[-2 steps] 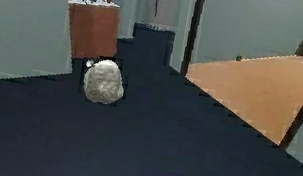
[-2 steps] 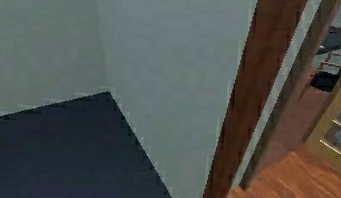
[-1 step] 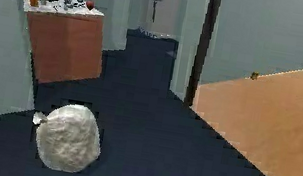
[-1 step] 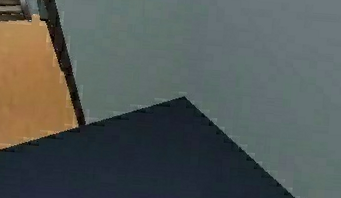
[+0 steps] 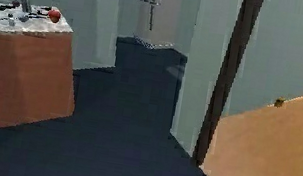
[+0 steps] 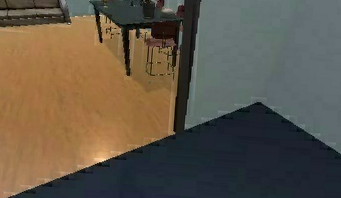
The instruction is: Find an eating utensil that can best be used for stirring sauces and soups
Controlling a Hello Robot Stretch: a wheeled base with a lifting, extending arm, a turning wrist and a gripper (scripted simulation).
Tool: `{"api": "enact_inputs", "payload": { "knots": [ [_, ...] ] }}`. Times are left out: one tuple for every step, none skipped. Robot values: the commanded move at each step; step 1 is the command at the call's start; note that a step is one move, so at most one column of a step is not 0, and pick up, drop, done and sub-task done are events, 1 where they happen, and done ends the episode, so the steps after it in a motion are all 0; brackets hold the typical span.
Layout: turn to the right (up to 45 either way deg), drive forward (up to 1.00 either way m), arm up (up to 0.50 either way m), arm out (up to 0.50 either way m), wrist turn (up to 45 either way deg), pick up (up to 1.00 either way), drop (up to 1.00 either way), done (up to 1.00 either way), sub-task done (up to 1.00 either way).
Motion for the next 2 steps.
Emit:
{"api": "enact_inputs", "payload": {
  "knots": [
    [6.0,0.0,0.0,0.0,0.0,0.0,0.0,0.0,0.0],
    [0.0,0.6,0.0,0.0,0.0,0.0,0.0,0.0,0.0]
  ]
}}
